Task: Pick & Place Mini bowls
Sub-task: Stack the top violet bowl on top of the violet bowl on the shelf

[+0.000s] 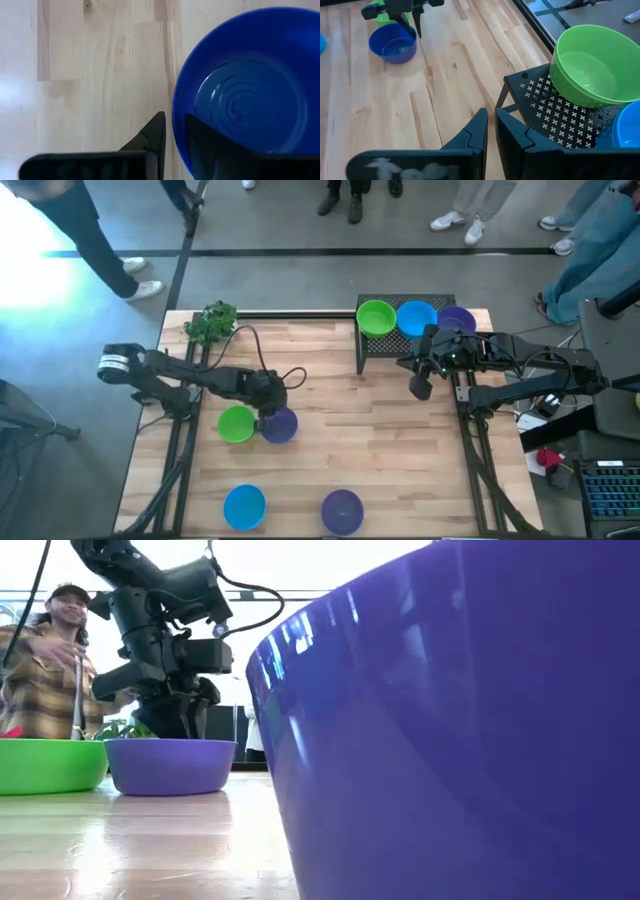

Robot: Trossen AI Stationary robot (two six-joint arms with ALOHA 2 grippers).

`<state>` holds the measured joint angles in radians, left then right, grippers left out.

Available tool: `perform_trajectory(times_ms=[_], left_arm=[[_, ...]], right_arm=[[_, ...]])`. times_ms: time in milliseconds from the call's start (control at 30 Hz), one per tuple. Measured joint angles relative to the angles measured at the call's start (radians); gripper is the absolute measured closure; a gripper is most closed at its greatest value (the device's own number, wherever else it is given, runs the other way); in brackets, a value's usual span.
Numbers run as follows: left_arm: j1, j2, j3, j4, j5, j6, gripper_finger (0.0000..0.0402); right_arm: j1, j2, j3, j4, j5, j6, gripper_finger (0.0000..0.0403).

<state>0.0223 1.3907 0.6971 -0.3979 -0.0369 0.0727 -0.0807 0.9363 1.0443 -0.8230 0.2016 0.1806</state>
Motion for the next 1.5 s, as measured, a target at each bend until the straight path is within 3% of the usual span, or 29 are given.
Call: perform_trajectory(times_ms=[267,567,700,1100,1300,1500], left_arm=[[0.000,0.000,0.005,0.007,0.008,0.019,0.0392],[0.000,0.000,0.103,0.042,0.009,0.007,0.0400],[0.000,0.022,0.159,0.137,0.005,0.001,0.0400],[0.003,0.362,0.513,0.143,0.020,0.061,0.0401],[0.002,0.502,0.727,0.027,0.029,0.065,0.0401],[0.003,0.611,0.849,-0.029,0.061,0.060,0.0401]], right_arm=[[0.000,0.000,0.000,0.003,0.002,0.000,0.0371],[0.000,0.000,-0.001,0.004,0.002,-0.004,0.0371],[0.000,0.000,-0.001,0.022,0.002,-0.016,0.0371],[0.000,0.000,-0.001,0.033,0.002,-0.023,0.0371],[0.000,0.000,-0.001,0.033,0.000,-0.023,0.0371],[0.000,0.000,-0.001,0.033,0.000,-0.024,0.0371]])
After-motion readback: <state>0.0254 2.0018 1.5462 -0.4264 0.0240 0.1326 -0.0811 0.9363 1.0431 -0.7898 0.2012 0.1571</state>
